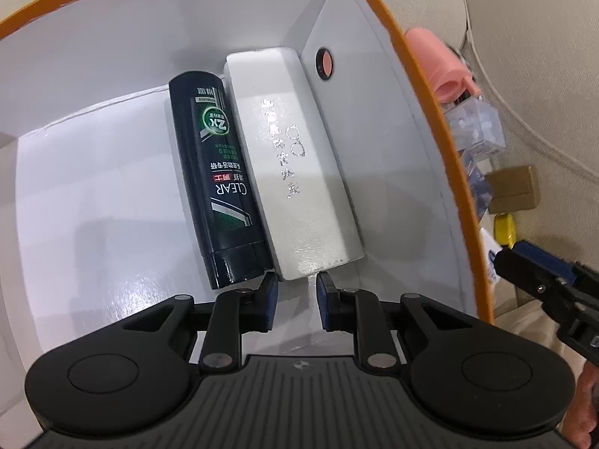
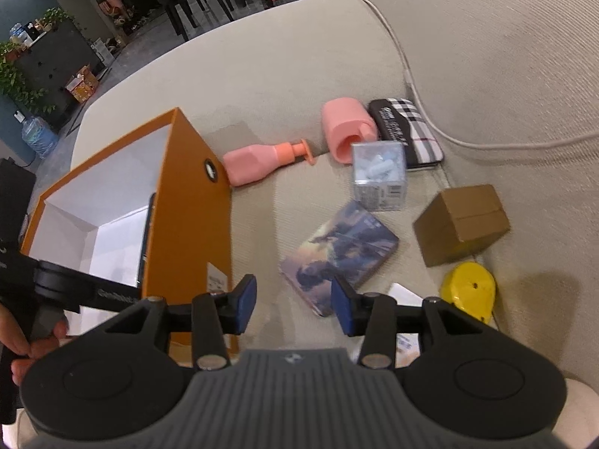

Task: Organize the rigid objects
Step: 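Open the left gripper and move it to the photo card box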

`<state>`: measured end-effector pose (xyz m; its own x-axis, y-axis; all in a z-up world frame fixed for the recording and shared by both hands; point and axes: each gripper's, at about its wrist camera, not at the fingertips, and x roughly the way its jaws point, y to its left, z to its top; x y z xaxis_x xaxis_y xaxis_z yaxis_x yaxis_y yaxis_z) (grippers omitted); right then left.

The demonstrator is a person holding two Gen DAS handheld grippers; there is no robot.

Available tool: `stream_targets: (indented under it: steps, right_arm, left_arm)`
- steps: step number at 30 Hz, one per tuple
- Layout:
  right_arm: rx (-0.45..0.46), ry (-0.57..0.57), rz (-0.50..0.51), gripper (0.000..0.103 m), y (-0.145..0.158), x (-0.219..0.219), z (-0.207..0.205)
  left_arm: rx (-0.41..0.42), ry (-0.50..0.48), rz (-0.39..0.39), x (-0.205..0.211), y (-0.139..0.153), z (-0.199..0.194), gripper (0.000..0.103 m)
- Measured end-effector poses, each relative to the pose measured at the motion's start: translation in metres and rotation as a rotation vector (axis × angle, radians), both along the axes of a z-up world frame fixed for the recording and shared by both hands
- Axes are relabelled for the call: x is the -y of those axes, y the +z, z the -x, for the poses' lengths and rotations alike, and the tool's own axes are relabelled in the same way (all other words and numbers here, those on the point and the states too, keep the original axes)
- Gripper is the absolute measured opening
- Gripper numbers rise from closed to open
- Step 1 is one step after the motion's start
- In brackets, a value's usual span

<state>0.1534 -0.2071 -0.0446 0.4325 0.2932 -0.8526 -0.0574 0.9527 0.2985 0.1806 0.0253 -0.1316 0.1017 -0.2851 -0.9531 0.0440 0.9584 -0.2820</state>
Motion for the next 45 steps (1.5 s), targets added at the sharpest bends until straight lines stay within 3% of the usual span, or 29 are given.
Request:
stream_targets:
  steps: [3,9,11,15,21,24,30,33,38,40,45]
  right_arm:
    - [-0.002,-0.023,0.008,0.045,-0.001,0.012,0.004]
    - [-0.001,-0.087,0.023,0.044,-0.003,0.045,0.007]
    - [-0.009,-0.110,0.019,0.044,-0.004,0.054,0.009]
    - [-0.023,-0.149,0.010,0.044,-0.008,0.068,0.013]
    - [-0.053,-0.202,0.011,0.044,-0.016,0.085,0.017]
    - [-0.063,-0.229,0.011,0.044,-0.019,0.095,0.018]
    - [-0.175,-0.296,-0.105,0.044,-0.038,0.111,0.013]
    - [-0.198,-0.286,-0.104,0.044,-0.045,0.105,0.009]
    - [-0.210,-0.312,-0.144,0.044,-0.053,0.109,0.002]
    - [-0.208,-0.303,-0.146,0.044,-0.054,0.109,-0.001]
    - [-0.220,-0.271,-0.169,0.040,-0.060,0.105,-0.005]
  left_arm:
    - [0.052,0.006,-0.007,-0.007,0.017,0.009,0.026]
    - [0.316,-0.081,-0.066,0.006,0.075,0.030,0.027]
    - [0.389,-0.122,-0.045,0.016,0.091,0.033,0.029]
    - [0.437,-0.244,0.027,0.052,0.103,0.030,0.035]
    - [0.385,-0.374,0.024,0.107,0.078,0.007,0.048]
    - [0.374,-0.418,0.004,0.127,0.060,-0.005,0.061]
    - [0.306,-0.484,-0.080,0.150,0.031,-0.027,0.062]
    - [0.271,-0.517,-0.113,0.158,0.022,-0.035,0.063]
    - [0.203,-0.494,-0.160,0.162,0.002,-0.047,0.064]
    - [0.181,-0.474,-0.130,0.160,-0.002,-0.051,0.069]
    - [0.118,-0.417,-0.066,0.155,-0.008,-0.063,0.069]
